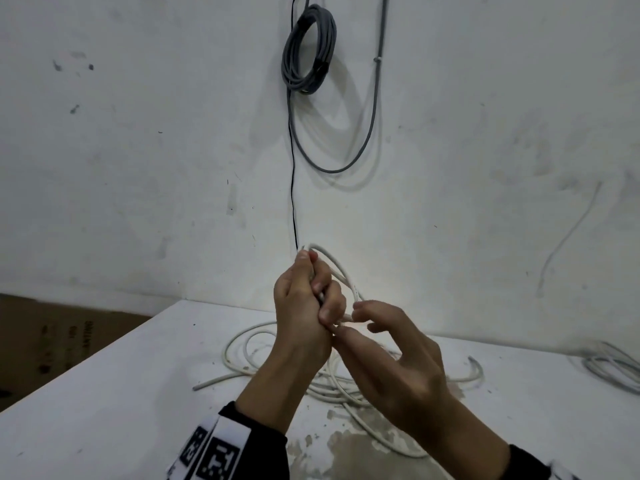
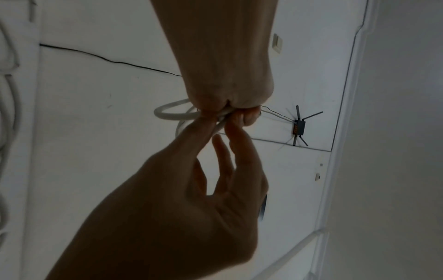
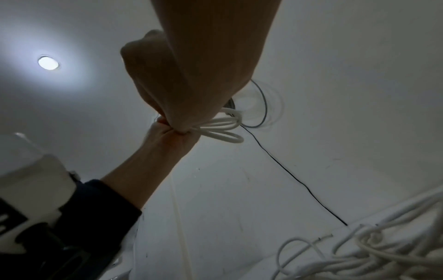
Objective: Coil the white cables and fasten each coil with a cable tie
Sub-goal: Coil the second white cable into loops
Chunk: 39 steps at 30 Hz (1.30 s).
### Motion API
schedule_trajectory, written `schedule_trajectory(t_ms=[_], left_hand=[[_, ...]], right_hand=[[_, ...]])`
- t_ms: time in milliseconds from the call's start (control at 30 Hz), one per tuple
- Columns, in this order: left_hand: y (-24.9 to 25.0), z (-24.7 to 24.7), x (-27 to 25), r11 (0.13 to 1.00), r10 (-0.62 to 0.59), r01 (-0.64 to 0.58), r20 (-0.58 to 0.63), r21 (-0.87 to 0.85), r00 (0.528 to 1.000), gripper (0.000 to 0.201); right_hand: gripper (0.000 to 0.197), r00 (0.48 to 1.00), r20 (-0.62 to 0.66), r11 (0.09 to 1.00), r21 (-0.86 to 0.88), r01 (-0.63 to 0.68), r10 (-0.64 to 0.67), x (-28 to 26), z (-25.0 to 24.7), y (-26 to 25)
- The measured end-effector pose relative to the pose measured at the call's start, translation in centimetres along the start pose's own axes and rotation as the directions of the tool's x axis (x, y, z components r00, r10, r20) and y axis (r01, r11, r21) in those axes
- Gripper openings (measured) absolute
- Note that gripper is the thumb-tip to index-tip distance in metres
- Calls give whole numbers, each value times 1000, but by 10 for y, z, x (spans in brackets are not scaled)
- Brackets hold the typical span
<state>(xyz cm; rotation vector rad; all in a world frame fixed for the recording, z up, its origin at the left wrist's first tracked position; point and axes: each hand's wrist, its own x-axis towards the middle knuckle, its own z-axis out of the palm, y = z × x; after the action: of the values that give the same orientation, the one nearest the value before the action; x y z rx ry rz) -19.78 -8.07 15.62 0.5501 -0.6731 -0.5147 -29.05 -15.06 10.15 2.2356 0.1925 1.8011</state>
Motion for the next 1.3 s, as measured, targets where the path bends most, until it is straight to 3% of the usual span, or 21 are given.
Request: schedule_trajectory(t_ms=[267, 367, 467, 567, 667, 867, 967, 1033, 1133, 1200, 1233, 1267, 1300], left_hand=[[1, -4, 1, 928, -171, 145, -49, -343, 984, 38], [-1, -5, 2, 890, -183, 143, -52, -432, 982, 36], [-1, -2, 1, 940, -156, 134, -48, -315, 987, 40], [-2, -4, 3, 999, -38, 36, -54, -37, 998, 44], [-8, -9, 1, 988, 58, -59, 11, 145, 998, 41], [-10, -5, -7, 962, 141, -164, 116, 219, 983, 37], [-10, -4, -10, 959, 118, -148, 131, 242, 984, 33], [-10, -6, -13, 959, 74, -111, 147, 262, 986, 33], [-10, -12, -14, 967, -57, 11, 171, 256, 984, 33], [-9, -19, -13, 953, -210, 156, 193, 261, 959, 33], [-8, -23, -12, 931, -304, 249, 192, 266, 933, 34], [-5, -29, -10, 898, -408, 355, 191, 261, 893, 34], [-1, -35, -8, 849, -516, 465, 209, 250, 831, 34]], right_hand=[[8, 992, 114, 998, -10, 58, -56, 12, 4, -5], [8, 997, 83, 1000, -19, 11, -10, 13, 8, -4], [5, 995, 35, 994, 48, -100, 99, 14, 11, -4], [4, 980, 11, 974, 110, -197, 197, 13, 7, -5], [5, 953, 25, 939, 166, -300, 300, 18, 2, -7], [8, 821, 53, 753, 369, -545, 568, 23, -5, -12], [22, 752, 57, 661, 436, -611, 657, 23, -9, -12], [37, 760, 79, 672, 414, -614, 645, 21, -9, -11], [50, 872, 99, 839, 238, -489, 480, 21, -8, -9], [75, 913, 212, 928, 60, -367, 348, 22, -10, -2], [91, 893, 330, 947, -5, -322, 305, 25, -14, 3], [103, 832, 470, 949, -37, -314, 294, 28, -19, 9], [106, 739, 603, 936, -36, -350, 300, 30, -23, 15]])
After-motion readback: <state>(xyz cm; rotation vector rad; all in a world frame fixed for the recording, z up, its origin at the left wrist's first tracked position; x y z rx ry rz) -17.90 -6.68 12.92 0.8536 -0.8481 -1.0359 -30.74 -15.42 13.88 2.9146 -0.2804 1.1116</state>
